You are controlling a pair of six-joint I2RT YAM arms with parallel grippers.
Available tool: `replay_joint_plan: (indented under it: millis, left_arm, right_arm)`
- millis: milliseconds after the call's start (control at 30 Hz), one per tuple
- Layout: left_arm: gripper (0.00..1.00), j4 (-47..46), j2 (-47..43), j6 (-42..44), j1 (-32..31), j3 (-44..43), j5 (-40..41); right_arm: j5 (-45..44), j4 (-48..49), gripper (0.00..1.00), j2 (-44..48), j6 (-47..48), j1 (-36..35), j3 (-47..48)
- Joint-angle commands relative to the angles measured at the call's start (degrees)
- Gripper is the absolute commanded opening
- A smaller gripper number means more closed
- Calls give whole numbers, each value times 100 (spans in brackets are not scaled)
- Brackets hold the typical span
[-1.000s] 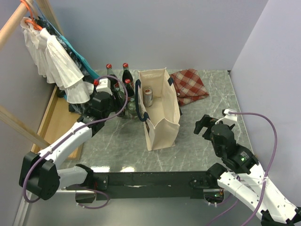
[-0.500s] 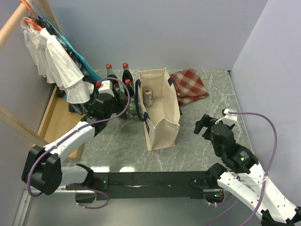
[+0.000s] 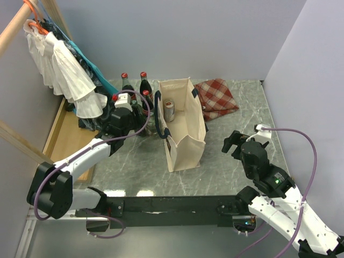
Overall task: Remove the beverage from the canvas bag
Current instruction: Place the drink at the center of the board.
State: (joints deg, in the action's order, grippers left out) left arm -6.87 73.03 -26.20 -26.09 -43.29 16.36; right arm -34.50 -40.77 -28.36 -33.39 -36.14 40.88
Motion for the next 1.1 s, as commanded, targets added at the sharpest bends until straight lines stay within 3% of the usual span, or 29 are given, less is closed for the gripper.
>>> replay_joint_plan:
  millis: [0,700,1067]
  left_arm:
    - [1,-930,-97,-17,-63,-40,-1]
    - [1,-1070,106,-8,-204,13,104]
    - [10,-983,185,27,-265,-74,122]
  right_arm:
    - [-145,87,100,-21,-45,-33,34]
    - [-153,78,100,-21,-45,-33,25]
    - [-136,87,100,-12,-28,-33,25]
